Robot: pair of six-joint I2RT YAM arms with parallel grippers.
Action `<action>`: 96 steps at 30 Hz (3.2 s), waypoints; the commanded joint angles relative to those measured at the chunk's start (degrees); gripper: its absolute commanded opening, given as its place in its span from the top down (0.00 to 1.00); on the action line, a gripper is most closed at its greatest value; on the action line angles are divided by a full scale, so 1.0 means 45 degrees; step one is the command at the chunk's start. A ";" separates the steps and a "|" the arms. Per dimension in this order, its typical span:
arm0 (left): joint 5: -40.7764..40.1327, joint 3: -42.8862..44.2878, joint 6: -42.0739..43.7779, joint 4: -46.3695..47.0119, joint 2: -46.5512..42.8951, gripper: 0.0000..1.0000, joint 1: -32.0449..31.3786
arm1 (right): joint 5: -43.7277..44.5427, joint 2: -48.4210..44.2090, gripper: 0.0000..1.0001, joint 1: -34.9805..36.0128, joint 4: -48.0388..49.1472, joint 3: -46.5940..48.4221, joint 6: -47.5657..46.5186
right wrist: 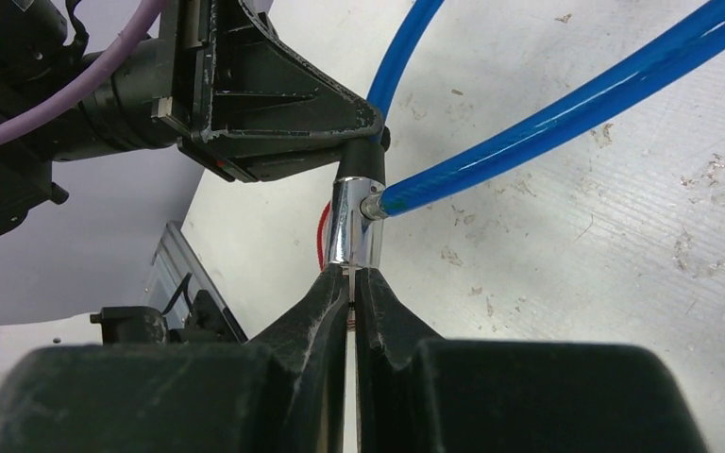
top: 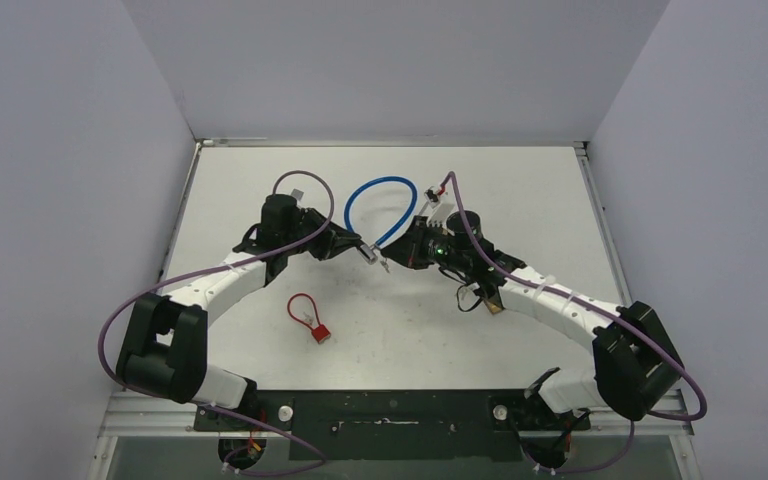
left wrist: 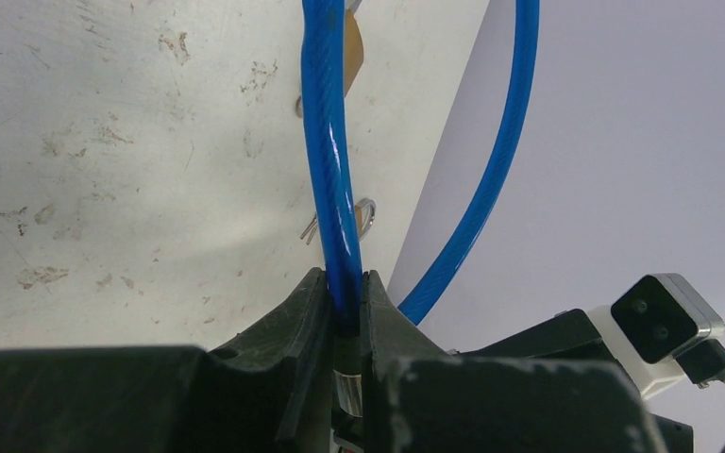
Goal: Unlock with the key
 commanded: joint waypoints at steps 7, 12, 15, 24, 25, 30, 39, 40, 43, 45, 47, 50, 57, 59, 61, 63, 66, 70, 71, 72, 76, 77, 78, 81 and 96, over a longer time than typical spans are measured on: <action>0.0069 0.0141 -0.1270 0.1404 -0.0491 1.00 0.0157 | 0.0025 -0.1582 1.00 0.0222 0.2619 -0.1806 0.0343; 0.0200 0.0119 -0.1470 0.1520 -0.0567 1.00 0.0199 | -0.0045 -0.1849 1.00 0.0250 0.2870 -0.2236 0.0429; 0.0201 0.0121 -0.1494 0.1498 -0.0590 1.00 0.0199 | -0.0184 -0.1775 1.00 0.0261 0.3076 -0.2115 0.0475; 0.0174 0.0134 -0.1556 0.1530 -0.0672 1.00 0.0199 | -0.0262 -0.1020 1.00 0.0361 0.3168 -0.1515 0.0592; 0.0165 0.0140 -0.1541 0.1549 -0.0689 1.00 0.0199 | -0.0259 -0.0961 1.00 0.0359 0.3050 -0.1443 0.0544; 0.0184 0.0122 -0.1531 0.1535 -0.0765 1.00 0.0199 | -0.0281 -0.0804 1.00 0.0359 0.3190 -0.1327 0.0637; 0.0230 0.0053 -0.1536 0.1572 -0.0806 1.00 0.0180 | -0.0258 -0.0353 1.00 0.0340 0.3387 -0.1039 0.0826; 0.0238 0.0061 -0.1514 0.1564 -0.0825 1.00 0.0180 | -0.0215 -0.0325 1.00 0.0325 0.3375 -0.1010 0.0827; 0.0241 0.0104 -0.1406 0.1542 -0.0861 1.00 0.0163 | -0.0183 -0.0199 1.00 0.0301 0.3394 -0.0894 0.0927; 0.0247 0.0132 -0.1390 0.1500 -0.0877 1.00 0.0160 | -0.0208 -0.0079 1.00 0.0300 0.3437 -0.0833 0.0979; 0.0223 0.0141 -0.1458 0.1513 -0.0920 1.00 0.0160 | -0.0238 0.0008 1.00 0.0319 0.3466 -0.0808 0.1027; 0.0160 0.0128 -0.1654 0.1558 -0.0991 1.00 0.0160 | -0.0091 0.0026 1.00 0.0320 0.3441 -0.0884 0.1080; 0.0140 -0.0030 -0.2281 0.1851 -0.1174 1.00 0.0145 | 0.0645 -0.0030 1.00 0.0301 0.3115 -0.1083 0.1343; 0.0129 -0.0035 -0.2356 0.1818 -0.1242 1.00 0.0141 | 0.0831 0.0011 1.00 0.0301 0.2832 -0.0973 0.1389; 0.0092 -0.0124 -0.2505 0.1811 -0.1344 1.00 0.0141 | 0.1051 0.0052 1.00 0.0320 0.2653 -0.0906 0.1473; 0.0067 -0.0241 -0.2705 0.1892 -0.1425 1.00 0.0141 | 0.1156 0.0070 1.00 0.0341 0.2741 -0.0956 0.1617; 0.0063 -0.0417 -0.3117 0.2133 -0.1519 1.00 0.0122 | 0.1193 0.0182 1.00 0.0340 0.2839 -0.0880 0.1735; 0.0172 -0.0604 -0.3500 0.2374 -0.1589 1.00 0.0064 | 0.1200 0.0316 1.00 0.0340 0.3000 -0.0774 0.1852; 0.0173 -0.0619 -0.3540 0.2457 -0.1599 1.00 0.0063 | 0.1159 0.0337 1.00 0.0340 0.3132 -0.0769 0.1881; 0.0163 -0.0611 -0.3486 0.2429 -0.1608 1.00 0.0048 | 0.1107 0.0347 1.00 0.0340 0.3312 -0.0795 0.1916; 0.0170 -0.0657 -0.3409 0.2349 -0.1609 1.00 0.0057 | 0.0967 0.0093 1.00 0.0340 0.3720 -0.0906 0.1879; 0.0160 -0.0672 -0.3409 0.2354 -0.1609 1.00 0.0062 | 0.0956 -0.0047 1.00 0.0342 0.3766 -0.1015 0.1816; 0.0154 -0.0691 -0.3418 0.2369 -0.1609 1.00 0.0063 | 0.0926 -0.0256 1.00 0.0337 0.3840 -0.1165 0.1727; 0.0111 -0.0730 -0.3485 0.2432 -0.1636 1.00 0.0062 | 0.0622 -0.0818 1.00 0.0340 0.4221 -0.1952 0.1595; 0.0081 -0.0781 -0.3527 0.2571 -0.1668 1.00 0.0050 | -0.0495 -0.1460 1.00 0.0358 0.5947 -0.2681 0.1507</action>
